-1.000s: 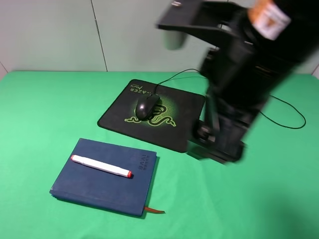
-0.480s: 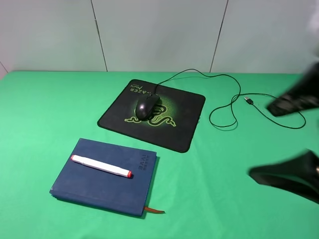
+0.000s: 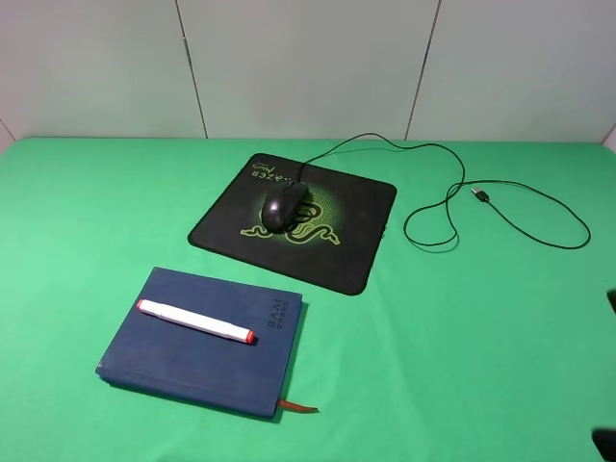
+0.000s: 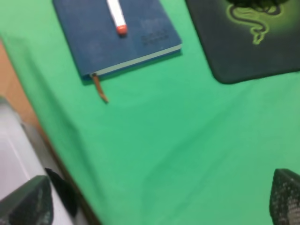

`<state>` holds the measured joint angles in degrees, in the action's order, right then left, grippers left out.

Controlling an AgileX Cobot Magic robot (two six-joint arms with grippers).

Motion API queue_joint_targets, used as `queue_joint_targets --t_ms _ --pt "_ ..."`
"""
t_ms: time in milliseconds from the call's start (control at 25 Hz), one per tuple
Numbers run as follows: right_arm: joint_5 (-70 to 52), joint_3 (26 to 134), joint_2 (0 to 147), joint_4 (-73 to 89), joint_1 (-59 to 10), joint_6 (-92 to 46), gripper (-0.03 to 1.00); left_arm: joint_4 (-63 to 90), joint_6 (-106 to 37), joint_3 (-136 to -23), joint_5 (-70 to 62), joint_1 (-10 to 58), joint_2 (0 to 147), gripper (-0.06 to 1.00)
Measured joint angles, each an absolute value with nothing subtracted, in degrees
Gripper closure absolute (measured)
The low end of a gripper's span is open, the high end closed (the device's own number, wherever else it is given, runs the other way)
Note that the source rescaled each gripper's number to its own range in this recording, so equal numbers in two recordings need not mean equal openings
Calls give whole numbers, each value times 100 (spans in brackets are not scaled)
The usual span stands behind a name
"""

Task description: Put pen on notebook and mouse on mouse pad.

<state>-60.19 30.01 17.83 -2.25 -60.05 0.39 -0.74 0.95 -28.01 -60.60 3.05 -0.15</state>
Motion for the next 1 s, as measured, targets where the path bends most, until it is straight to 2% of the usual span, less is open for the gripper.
queue_joint_targets --t_ms 240,1000 --pt "-5899 2866 1297 -53 -6010 46 -3 -74 95 -2801 -6060 305 -15 -5" --pt "-5878 2861 1071 -42 -5963 63 -3 -79 95 -2801 -6051 305 -15 -5"
